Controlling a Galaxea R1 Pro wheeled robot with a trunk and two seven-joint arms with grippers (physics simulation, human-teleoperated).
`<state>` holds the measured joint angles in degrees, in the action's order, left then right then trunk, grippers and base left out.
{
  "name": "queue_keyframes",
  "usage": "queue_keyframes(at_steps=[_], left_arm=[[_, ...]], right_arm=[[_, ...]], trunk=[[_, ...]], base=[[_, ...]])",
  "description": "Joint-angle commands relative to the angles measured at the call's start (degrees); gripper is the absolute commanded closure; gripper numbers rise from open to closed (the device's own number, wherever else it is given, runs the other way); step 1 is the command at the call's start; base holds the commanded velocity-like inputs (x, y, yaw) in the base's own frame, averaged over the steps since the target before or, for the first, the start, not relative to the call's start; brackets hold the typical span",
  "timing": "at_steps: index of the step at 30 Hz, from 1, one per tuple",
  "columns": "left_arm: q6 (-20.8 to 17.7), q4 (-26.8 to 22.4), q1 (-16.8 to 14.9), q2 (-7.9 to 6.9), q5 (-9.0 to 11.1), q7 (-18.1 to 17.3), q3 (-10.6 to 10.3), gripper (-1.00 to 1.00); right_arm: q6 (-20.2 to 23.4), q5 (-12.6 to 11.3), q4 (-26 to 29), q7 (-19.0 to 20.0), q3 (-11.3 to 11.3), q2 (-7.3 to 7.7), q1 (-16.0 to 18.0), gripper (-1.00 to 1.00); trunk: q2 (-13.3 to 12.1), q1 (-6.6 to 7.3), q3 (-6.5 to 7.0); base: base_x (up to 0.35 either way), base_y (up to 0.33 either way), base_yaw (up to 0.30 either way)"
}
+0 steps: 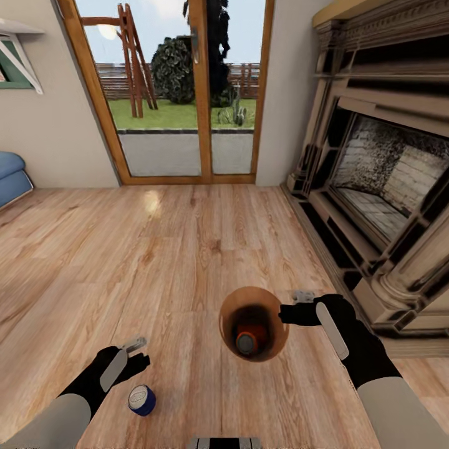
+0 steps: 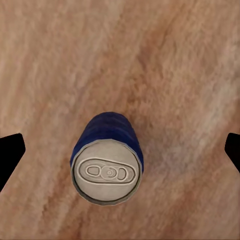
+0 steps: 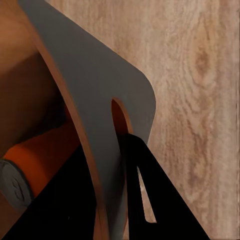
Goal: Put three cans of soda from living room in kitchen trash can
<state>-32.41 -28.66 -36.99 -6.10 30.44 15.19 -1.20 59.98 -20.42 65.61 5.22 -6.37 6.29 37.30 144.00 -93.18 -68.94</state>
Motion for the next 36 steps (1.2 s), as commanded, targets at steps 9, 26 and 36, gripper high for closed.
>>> queue_keyframes(at_steps=[9, 26, 36], left_arm=[[1.91, 1.78, -0.1, 0.5, -1.84, -0.56, -1.87, -1.0], [2.3, 1.85, -0.1, 0.74, -2.46, -2.75, -2.32, -1.0], [2.26, 1.82, -0.1, 0.63, -2.49, -2.8, -2.24, -1.0]], right_arm=[[0.02, -4.7, 11.89, 0.23, -0.08, 1.76, -3.61, 1.0], [0.02, -4.89, 14.72, 0.23, -0.29, 1.92, -5.13, 1.0], [0.02, -4.89, 14.72, 0.23, -0.39, 1.9, -5.13, 1.0]], trunk=[[0.13, -0.22, -1.99], [0.36, -0.66, -5.76], [0.49, -0.92, -7.97]], base=[[0.0, 0.0, 0.0], [0.0, 0.0, 0.0], [0.0, 0.0, 0.0]])
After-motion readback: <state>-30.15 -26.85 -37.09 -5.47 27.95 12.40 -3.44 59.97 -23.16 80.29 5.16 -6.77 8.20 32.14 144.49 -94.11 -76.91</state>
